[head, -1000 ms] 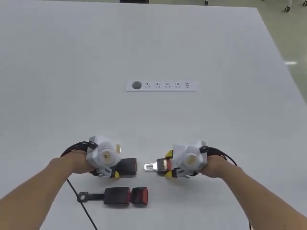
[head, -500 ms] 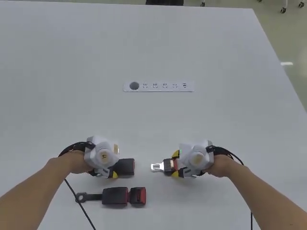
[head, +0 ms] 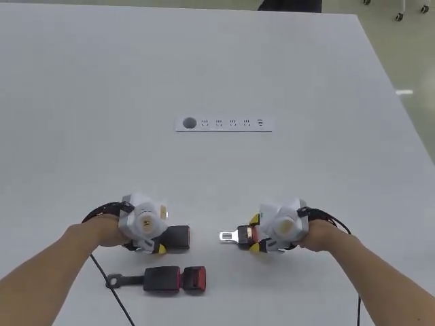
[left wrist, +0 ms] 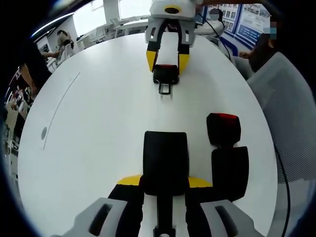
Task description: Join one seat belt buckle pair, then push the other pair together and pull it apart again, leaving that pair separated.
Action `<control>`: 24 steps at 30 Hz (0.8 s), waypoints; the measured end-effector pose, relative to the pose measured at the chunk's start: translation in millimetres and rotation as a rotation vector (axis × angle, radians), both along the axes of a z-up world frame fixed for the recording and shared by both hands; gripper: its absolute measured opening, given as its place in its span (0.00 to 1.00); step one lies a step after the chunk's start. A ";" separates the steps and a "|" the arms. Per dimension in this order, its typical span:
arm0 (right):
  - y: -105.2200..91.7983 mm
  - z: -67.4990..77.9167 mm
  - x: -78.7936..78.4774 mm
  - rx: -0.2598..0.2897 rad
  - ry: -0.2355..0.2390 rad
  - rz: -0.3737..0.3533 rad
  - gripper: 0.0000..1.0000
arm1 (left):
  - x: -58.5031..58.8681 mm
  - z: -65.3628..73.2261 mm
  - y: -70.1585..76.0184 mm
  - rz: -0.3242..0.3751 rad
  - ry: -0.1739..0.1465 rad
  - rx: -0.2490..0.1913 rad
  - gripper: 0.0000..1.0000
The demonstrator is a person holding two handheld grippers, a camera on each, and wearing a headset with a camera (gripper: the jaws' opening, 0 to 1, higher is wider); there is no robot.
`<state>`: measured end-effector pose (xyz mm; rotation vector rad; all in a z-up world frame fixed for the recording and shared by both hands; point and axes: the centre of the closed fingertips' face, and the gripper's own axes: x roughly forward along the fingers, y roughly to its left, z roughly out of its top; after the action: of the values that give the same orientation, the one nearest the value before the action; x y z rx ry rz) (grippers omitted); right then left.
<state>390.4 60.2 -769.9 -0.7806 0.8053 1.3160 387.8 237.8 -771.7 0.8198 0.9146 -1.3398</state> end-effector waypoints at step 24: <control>-1.5 0.5 0.3 -0.003 -0.018 0.009 0.41 | 6.8 2.4 4.7 0.094 -0.007 -0.035 0.38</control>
<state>390.7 58.7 -769.4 -0.7979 0.7909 1.3143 394.6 242.5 -769.4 0.7453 0.9116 -1.2671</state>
